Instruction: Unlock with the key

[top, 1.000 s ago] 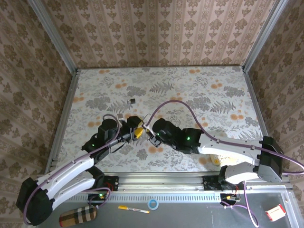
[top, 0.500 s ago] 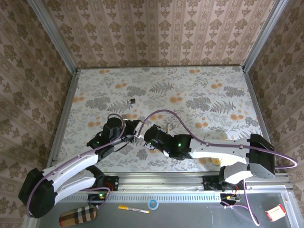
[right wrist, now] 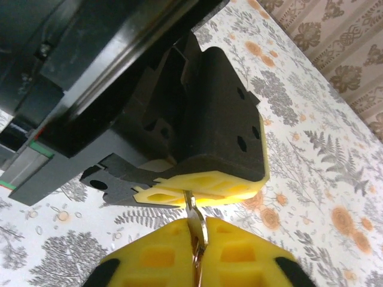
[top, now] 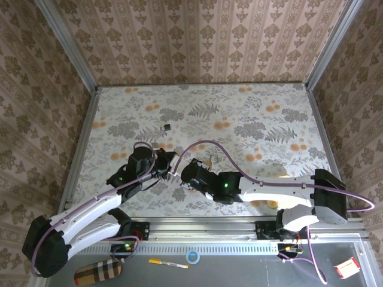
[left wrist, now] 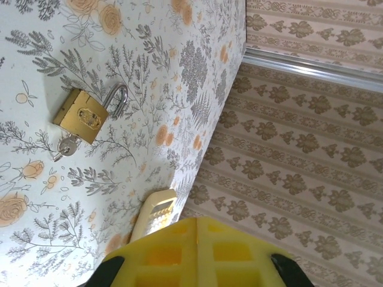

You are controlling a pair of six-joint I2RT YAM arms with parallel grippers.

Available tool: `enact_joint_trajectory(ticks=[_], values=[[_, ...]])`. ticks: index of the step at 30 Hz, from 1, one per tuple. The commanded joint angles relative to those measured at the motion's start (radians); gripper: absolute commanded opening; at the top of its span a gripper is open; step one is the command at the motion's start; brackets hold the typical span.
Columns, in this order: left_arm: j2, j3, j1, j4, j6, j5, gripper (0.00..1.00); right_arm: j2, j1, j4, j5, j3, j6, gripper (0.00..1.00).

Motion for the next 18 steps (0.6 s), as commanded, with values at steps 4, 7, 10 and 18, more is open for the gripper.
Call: enact_joint_trajectory(ticks=[4,7,10,18], values=[[-0.069,0.083,0.006,-0.003,0.263,-0.078,0.0,-0.149,-0.089,-0.047,-0.189,-0.04,0.218,0.72],[-0.1,0.086,0.007,-0.004,0.358,-0.113,0.0,-0.243,-0.197,-0.009,-0.409,-0.089,0.361,0.81],[-0.128,0.087,0.005,0.006,0.455,-0.142,0.0,-0.324,-0.331,0.075,-0.615,-0.164,0.558,0.83],[-0.156,0.007,-0.028,0.259,0.602,-0.176,0.0,-0.328,-0.471,0.444,-0.966,-0.291,0.964,0.87]])
